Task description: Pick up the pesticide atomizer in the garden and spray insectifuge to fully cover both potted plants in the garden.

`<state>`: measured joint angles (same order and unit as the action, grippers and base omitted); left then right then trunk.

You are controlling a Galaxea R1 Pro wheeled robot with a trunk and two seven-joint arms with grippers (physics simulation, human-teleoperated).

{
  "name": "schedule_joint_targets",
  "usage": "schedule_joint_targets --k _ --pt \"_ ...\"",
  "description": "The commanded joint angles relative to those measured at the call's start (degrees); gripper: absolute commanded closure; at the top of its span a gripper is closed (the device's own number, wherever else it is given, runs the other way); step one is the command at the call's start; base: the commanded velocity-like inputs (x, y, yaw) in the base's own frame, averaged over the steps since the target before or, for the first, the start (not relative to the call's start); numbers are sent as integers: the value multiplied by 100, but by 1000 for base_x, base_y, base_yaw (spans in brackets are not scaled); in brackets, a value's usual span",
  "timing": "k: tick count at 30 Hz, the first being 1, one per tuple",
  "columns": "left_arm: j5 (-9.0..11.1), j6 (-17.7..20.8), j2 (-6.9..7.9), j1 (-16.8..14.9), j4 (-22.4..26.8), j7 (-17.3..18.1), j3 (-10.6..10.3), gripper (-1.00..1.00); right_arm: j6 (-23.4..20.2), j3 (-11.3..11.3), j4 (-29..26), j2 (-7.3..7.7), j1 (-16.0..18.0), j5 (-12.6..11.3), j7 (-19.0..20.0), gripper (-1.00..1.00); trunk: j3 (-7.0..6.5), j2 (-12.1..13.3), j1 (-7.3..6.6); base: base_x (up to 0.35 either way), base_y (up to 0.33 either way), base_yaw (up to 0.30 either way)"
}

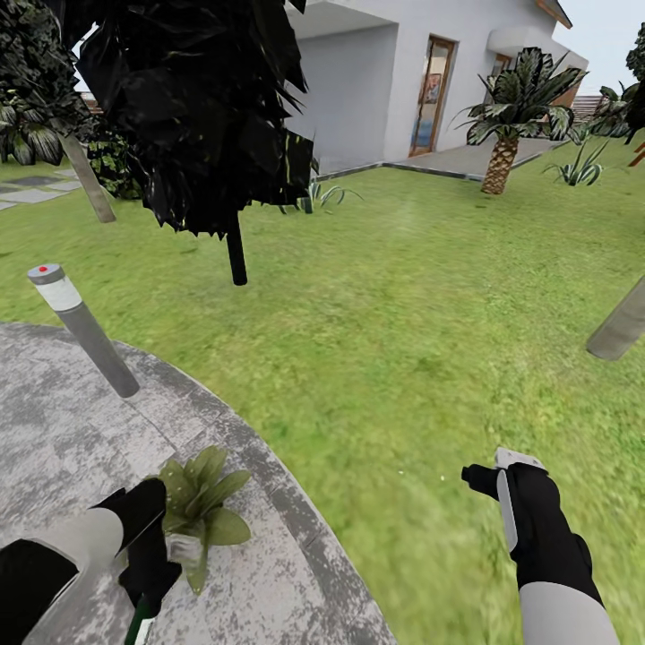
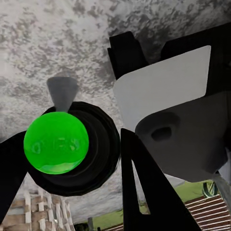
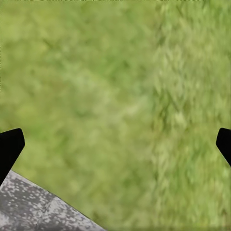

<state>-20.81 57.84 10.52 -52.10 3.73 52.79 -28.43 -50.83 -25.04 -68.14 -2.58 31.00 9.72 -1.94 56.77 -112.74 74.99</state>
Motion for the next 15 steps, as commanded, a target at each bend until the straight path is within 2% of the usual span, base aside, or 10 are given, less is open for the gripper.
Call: schedule_joint_targets --k 1,3,7,15 --pt "-77 28 -51 -170 8 57 -17 100 -24 -9 -6 -5 5 30 16 -100 5 -2 -1 0 0 0" --pt "-86 33 -126 -364 2 56 -21 100 -24 -9 -12 -5 7 22 15 -100 5 -2 -1 0 0 0" --pt "-94 35 -160 -480 -3 56 -25 100 -24 -9 -11 -5 6 11 14 -100 5 -2 -1 0 0 -51" --pt "-99 35 -172 -494 -11 56 -29 100 -24 -9 -6 -5 5 8 15 -100 5 -2 -1 0 0 -220"
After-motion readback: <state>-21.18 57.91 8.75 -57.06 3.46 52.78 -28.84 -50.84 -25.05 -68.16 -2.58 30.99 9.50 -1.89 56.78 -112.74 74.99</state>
